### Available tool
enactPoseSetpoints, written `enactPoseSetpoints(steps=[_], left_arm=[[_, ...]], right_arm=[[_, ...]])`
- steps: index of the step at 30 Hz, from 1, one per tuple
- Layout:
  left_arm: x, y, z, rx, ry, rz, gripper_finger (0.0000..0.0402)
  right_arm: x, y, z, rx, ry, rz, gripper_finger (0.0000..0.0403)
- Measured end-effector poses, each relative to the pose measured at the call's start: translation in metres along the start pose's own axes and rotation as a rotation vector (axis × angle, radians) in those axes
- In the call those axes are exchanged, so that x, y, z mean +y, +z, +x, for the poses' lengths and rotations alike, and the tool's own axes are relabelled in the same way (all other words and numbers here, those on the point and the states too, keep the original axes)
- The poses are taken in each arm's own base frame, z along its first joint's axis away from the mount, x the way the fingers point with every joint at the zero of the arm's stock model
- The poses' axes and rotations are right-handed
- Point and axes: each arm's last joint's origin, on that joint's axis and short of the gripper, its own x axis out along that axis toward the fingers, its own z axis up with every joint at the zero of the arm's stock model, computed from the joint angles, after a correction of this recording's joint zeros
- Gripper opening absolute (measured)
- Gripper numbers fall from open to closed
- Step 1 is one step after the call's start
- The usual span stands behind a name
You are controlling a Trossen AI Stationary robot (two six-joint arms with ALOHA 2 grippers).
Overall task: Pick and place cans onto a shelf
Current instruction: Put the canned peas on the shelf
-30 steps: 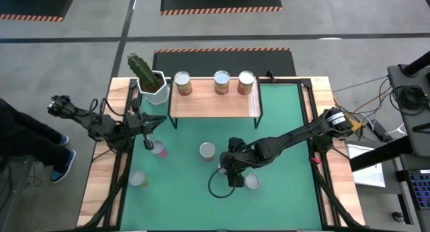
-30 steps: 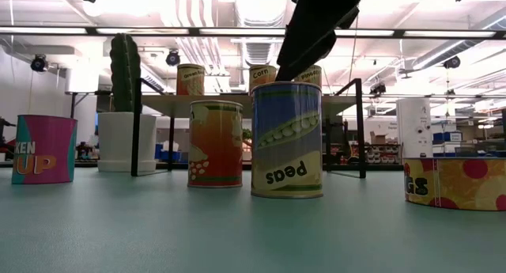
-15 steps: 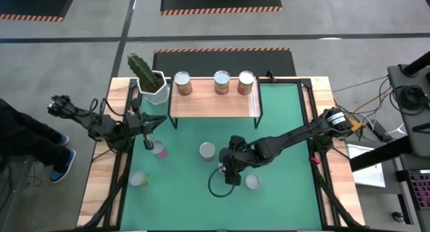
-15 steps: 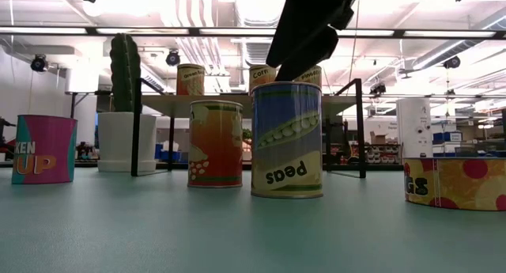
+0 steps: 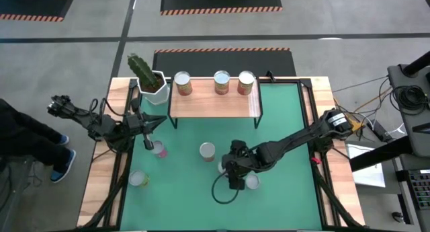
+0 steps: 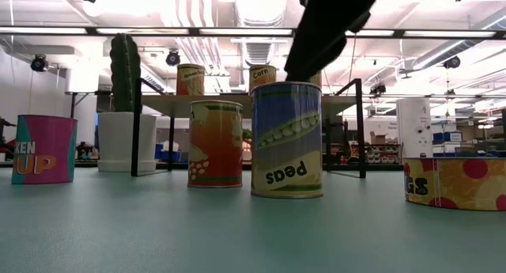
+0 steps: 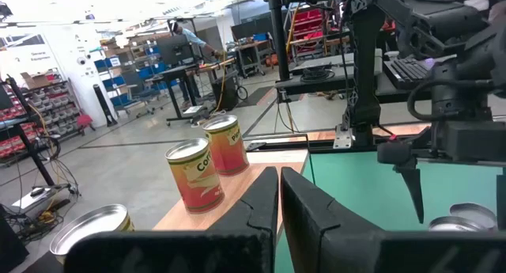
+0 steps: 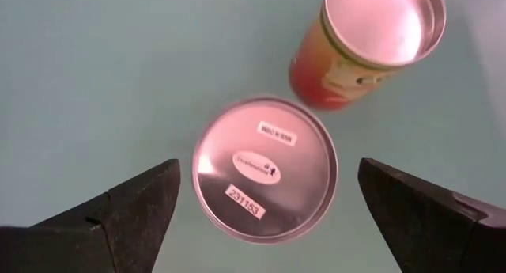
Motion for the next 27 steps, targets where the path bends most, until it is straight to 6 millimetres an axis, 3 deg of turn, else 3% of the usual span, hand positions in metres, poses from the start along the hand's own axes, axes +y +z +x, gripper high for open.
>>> enactPoseSetpoints(steps=[19, 27], left_arm=[[0.000, 0.000, 0.000, 0.000, 0.000, 0.000, 0.0000], [0.000, 0.000, 0.000, 0.000, 0.000, 0.000, 0.0000]], right_arm=[[-0.002, -0.016, 0.022, -0.006, 0.025, 0.036, 0.0370], [-0.002, -0.015, 0.022, -0.010, 0.025, 0.034, 0.0295]])
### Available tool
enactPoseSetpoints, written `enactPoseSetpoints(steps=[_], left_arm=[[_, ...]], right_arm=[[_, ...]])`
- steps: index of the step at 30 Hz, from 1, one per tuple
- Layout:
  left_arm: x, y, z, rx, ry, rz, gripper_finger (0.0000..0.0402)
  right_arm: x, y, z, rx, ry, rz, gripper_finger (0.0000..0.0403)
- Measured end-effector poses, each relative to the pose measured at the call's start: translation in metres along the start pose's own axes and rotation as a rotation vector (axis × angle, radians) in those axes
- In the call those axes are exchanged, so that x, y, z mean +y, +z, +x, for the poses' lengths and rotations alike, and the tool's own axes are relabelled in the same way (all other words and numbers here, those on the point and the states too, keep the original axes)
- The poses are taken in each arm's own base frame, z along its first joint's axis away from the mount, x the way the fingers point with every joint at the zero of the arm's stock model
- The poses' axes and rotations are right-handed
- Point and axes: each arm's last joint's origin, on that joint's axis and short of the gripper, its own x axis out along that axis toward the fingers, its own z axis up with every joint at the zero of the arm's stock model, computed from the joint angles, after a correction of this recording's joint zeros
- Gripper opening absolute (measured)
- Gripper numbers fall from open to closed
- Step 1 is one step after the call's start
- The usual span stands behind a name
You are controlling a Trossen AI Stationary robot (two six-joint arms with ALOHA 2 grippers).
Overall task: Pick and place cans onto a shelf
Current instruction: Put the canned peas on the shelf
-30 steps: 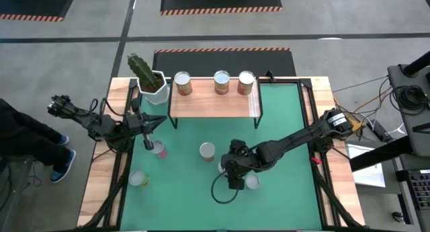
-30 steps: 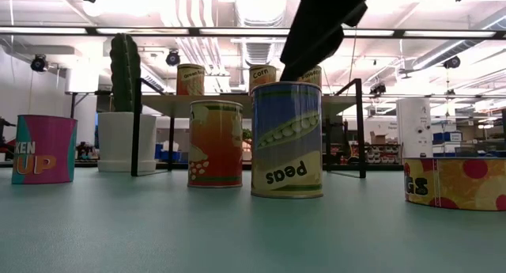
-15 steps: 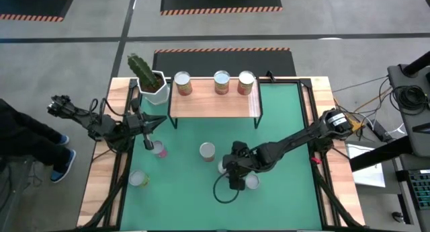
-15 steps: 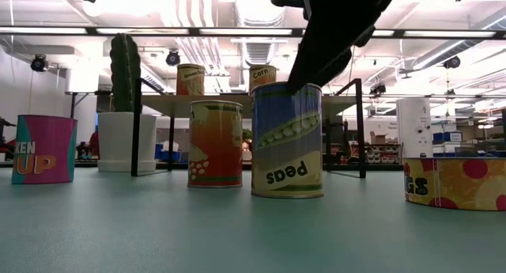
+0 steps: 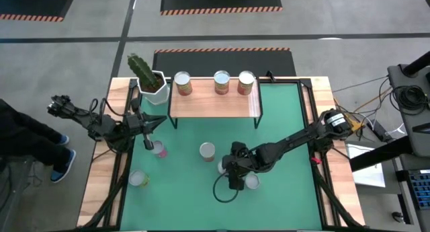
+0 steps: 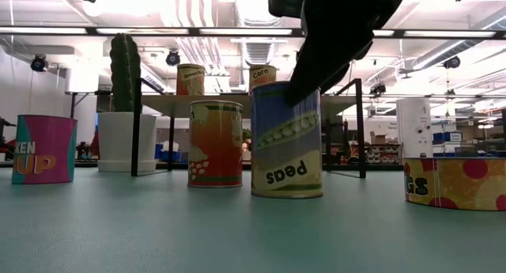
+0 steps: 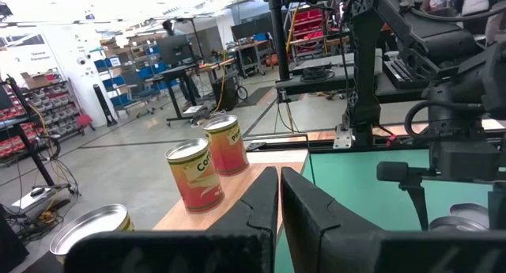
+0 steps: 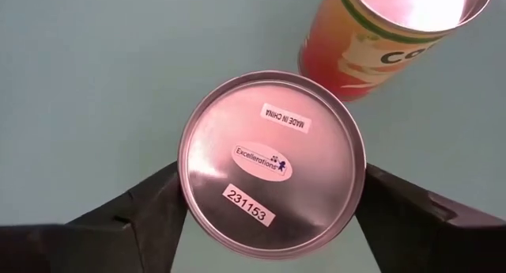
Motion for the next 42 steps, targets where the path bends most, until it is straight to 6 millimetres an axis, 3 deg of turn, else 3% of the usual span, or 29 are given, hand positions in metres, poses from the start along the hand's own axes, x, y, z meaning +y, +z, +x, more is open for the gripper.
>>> enactPoseSetpoints(steps=[9, 15, 23, 34, 42], left_arm=[[0.000, 0.000, 0.000, 0.000, -0.001, -0.007, 0.0000], [0.000, 0.000, 0.000, 0.000, -0.001, -0.027, 0.0000], [-0.002, -0.001, 0.002, 0.007, -0.002, -0.045, 0.0000], [-0.022, -0.001, 0.017, 0.002, -0.095, -0.121, 0.0000], [-0.053, 0.006, 0.041, -0.135, -0.232, -0.202, 0.0002]], right_arm=[[0.000, 0.001, -0.001, -0.003, 0.002, -0.050, 0.0291], [-0.003, 0.009, -0.029, -0.103, -0.056, -0.126, 0.0291], [-0.001, 0.010, -0.064, -0.530, -0.017, -0.254, 0.0297], [-0.030, -0.029, -0.078, -1.277, 0.050, -0.405, 0.0300], [-0.032, -0.034, -0.088, -1.457, 0.071, -0.508, 0.0301]])
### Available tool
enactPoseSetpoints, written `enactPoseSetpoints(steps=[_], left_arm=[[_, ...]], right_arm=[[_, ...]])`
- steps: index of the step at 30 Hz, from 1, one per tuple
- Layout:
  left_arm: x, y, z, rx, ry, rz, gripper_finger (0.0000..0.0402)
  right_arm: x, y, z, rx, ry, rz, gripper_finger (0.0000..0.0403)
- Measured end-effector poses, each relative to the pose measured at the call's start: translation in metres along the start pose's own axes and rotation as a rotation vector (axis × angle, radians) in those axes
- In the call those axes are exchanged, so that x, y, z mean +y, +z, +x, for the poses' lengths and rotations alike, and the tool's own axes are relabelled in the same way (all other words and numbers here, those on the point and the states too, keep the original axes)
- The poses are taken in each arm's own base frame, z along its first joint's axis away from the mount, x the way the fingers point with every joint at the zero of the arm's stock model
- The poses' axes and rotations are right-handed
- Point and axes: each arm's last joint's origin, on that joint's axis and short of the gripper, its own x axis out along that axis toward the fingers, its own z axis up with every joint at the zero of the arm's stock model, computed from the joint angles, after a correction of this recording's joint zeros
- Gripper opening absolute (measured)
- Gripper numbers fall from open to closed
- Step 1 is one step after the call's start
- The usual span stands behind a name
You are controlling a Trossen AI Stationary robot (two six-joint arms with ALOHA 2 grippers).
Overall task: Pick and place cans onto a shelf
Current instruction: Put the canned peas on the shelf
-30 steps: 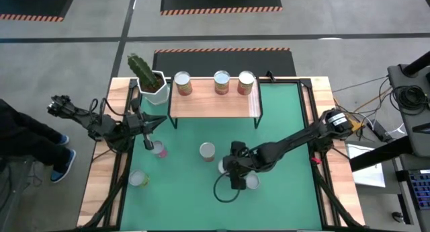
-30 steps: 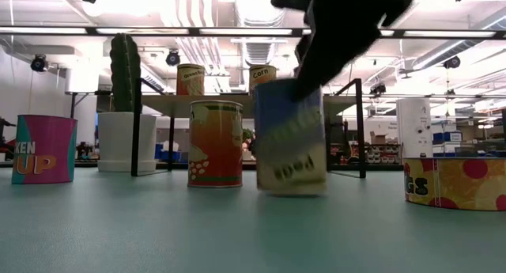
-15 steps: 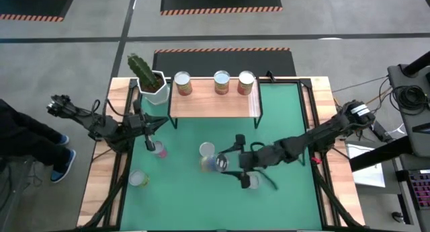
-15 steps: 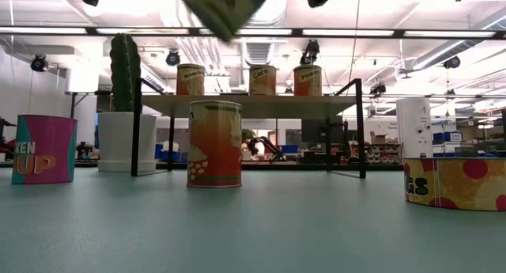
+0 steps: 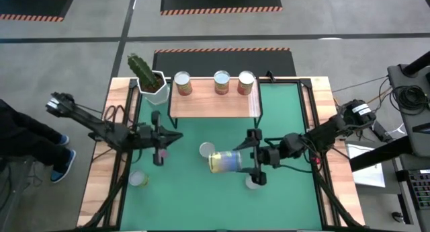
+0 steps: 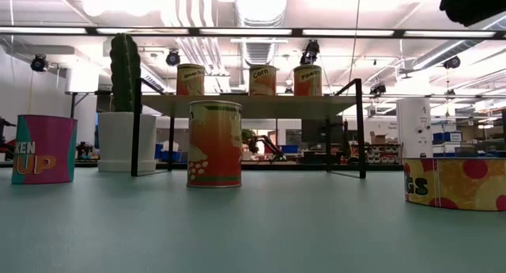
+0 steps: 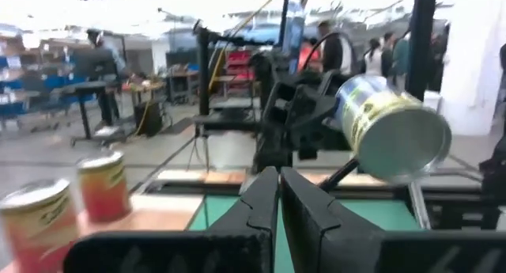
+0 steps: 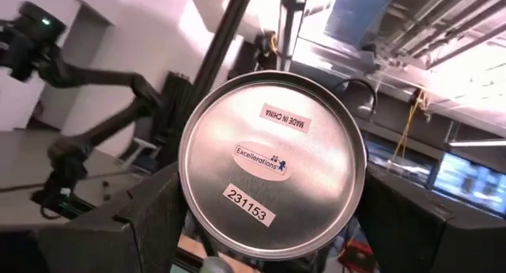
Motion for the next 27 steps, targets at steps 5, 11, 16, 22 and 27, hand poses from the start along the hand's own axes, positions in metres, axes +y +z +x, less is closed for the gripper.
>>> enactPoseSetpoints(steps=[5, 11, 16, 22, 27], left_arm=[[-0.015, -0.009, 0.020, -0.061, -0.015, 0.025, 0.0029], [-0.024, -0.009, 0.034, -0.063, -0.018, 0.032, 0.0105], [-0.037, -0.010, 0.046, -0.062, -0.163, 0.028, 0.0204], [-0.051, -0.008, 0.065, -0.055, -0.226, 0.049, 0.0320], [-0.056, -0.005, 0.074, -0.061, -0.219, 0.078, 0.0378]], right_arm=[[-0.002, 0.003, 0.002, -0.023, -0.021, -0.034, 0.0301], [-0.007, 0.012, 0.012, -0.060, -0.045, -0.118, 0.0301], [-0.007, 0.013, 0.013, -0.062, -0.046, -0.159, 0.0302], [-0.007, 0.012, 0.013, -0.057, -0.045, -0.180, 0.0302], [-0.006, 0.010, 0.013, -0.036, -0.032, -0.180, 0.0302]])
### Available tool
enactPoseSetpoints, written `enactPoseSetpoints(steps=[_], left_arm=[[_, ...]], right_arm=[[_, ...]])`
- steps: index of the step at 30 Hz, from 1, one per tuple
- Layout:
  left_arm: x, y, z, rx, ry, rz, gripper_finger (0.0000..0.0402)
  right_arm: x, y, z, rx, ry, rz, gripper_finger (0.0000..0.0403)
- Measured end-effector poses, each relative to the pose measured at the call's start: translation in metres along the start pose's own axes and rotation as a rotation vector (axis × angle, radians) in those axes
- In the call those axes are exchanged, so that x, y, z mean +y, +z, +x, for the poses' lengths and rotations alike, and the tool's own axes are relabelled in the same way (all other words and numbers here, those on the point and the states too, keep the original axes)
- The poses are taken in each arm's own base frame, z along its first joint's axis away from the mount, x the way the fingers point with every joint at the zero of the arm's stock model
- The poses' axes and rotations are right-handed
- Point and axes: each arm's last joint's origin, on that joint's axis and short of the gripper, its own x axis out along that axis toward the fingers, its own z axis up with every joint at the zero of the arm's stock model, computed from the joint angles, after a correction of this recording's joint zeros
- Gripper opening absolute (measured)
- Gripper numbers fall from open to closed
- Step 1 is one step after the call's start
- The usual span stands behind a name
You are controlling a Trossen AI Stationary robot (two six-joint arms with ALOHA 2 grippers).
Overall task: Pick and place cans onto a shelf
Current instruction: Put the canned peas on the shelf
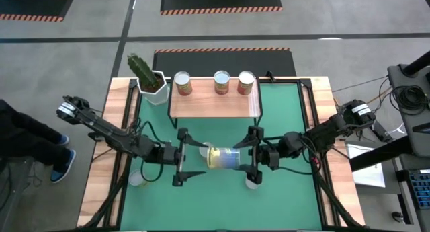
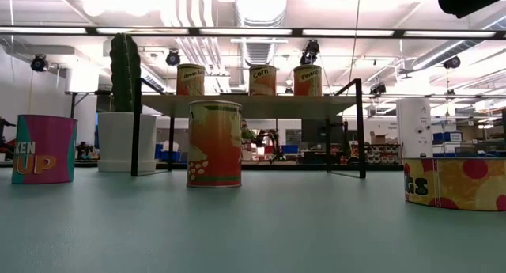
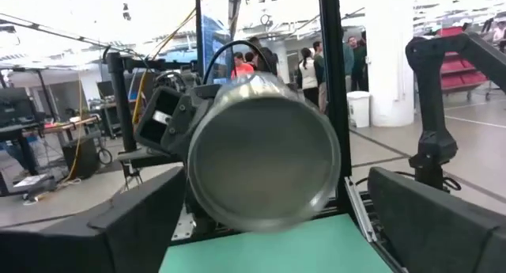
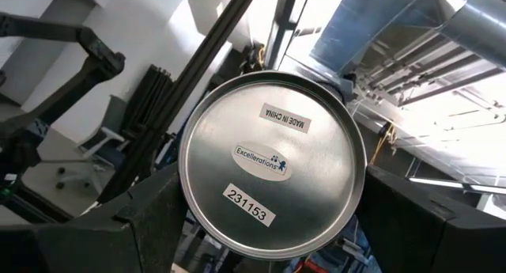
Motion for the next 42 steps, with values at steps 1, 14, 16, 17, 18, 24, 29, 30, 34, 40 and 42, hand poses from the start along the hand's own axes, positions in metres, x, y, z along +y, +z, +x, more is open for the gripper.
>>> enactPoseSetpoints(steps=[1, 14, 16, 17, 18, 24, 29, 30, 34, 40, 42], left_arm=[[0.000, 0.001, 0.001, -0.002, 0.002, 0.000, 0.0383], [0.003, -0.012, 0.016, -0.069, 0.041, -0.015, 0.0377], [0.001, -0.016, 0.019, -0.077, 0.044, -0.007, 0.0377], [0.001, -0.018, 0.020, -0.078, 0.045, 0.003, 0.0377], [0.000, -0.019, 0.021, -0.076, 0.046, 0.015, 0.0375], [-0.001, -0.022, 0.023, -0.074, 0.051, 0.027, 0.0328], [-0.001, -0.022, 0.023, -0.073, 0.051, 0.029, 0.0290], [-0.001, -0.022, 0.023, -0.073, 0.051, 0.031, 0.0290], [-0.001, -0.022, 0.023, -0.071, 0.054, 0.030, 0.0290], [0.000, -0.022, 0.023, -0.070, 0.067, 0.027, 0.0299], [0.001, -0.022, 0.022, -0.066, 0.068, 0.028, 0.0299]], right_arm=[[0.000, 0.000, 0.000, 0.002, 0.002, 0.000, 0.0302], [0.001, -0.001, 0.000, -0.005, 0.019, -0.005, 0.0302], [0.001, -0.001, 0.000, -0.005, 0.020, -0.003, 0.0302], [0.001, -0.001, 0.000, -0.005, 0.020, -0.003, 0.0302], [0.001, -0.001, 0.000, -0.006, 0.020, -0.004, 0.0302], [0.001, -0.001, 0.000, -0.005, 0.019, -0.005, 0.0302], [0.001, -0.001, 0.000, -0.003, 0.017, -0.010, 0.0302], [0.001, -0.001, 0.000, -0.002, 0.019, -0.011, 0.0302], [-0.001, -0.004, 0.000, 0.014, 0.012, -0.005, 0.0307], [-0.004, -0.006, 0.001, 0.071, -0.047, 0.036, 0.0341], [-0.005, -0.006, 0.001, 0.080, -0.051, 0.029, 0.0349]])
